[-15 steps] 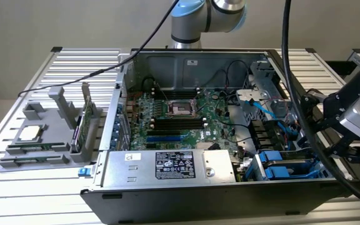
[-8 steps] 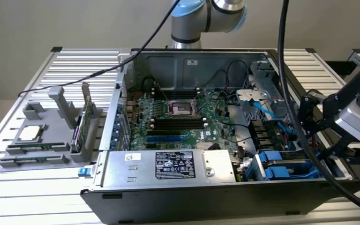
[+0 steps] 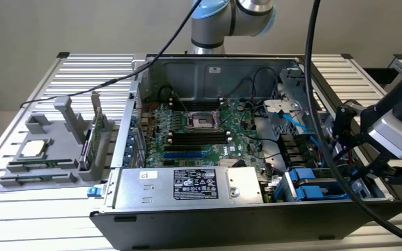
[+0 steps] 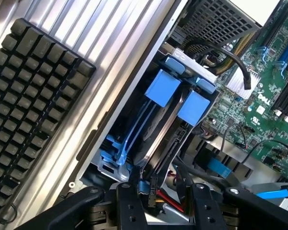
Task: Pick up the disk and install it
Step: 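Insert the first disk wire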
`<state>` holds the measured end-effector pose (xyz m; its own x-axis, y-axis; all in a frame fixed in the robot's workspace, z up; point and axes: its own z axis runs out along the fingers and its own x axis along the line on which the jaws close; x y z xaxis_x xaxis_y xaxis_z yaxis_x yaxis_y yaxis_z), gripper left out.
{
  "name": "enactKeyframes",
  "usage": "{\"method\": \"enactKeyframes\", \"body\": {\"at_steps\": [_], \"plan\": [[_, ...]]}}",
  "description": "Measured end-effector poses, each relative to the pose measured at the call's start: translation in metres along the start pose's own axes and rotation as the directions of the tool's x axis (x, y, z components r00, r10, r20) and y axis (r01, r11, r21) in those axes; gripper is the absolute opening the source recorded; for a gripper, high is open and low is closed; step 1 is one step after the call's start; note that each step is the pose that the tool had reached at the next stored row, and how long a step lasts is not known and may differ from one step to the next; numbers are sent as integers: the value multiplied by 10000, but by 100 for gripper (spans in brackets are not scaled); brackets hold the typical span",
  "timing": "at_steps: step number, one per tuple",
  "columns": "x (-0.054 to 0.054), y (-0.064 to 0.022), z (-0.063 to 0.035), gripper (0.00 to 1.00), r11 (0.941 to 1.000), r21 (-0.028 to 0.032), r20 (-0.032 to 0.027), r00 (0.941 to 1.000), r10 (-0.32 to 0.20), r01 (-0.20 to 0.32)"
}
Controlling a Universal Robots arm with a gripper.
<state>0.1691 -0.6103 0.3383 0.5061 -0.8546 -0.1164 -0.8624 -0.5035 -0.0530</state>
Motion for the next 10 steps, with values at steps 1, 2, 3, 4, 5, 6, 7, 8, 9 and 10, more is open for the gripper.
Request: {"method": "enactKeyframes", "body": {"at_steps": [1, 2, 3, 4, 5, 6, 7, 8, 9, 10], "plan": [[0, 0, 1, 44, 10000, 10, -2, 10000, 77, -77], [1, 0, 2, 44, 9999, 21, -3, 9999, 152, -152], [2, 1, 4, 44, 9998, 30, -4, 9998, 219, -219], [4, 2, 6, 44, 9996, 39, -5, 9996, 277, -277], [6, 3, 7, 44, 9994, 45, -6, 9995, 330, -330], [10, 5, 7, 44, 9993, 51, -9, 9993, 379, -379], [14, 7, 6, 44, 9991, 56, -13, 9991, 429, -429], [18, 10, 6, 44, 9989, 61, -15, 9989, 470, -470], [23, 13, 7, 44, 9986, 67, -16, 9987, 516, -515], [27, 16, 6, 44, 9984, 71, -20, 9984, 557, -556]]}}
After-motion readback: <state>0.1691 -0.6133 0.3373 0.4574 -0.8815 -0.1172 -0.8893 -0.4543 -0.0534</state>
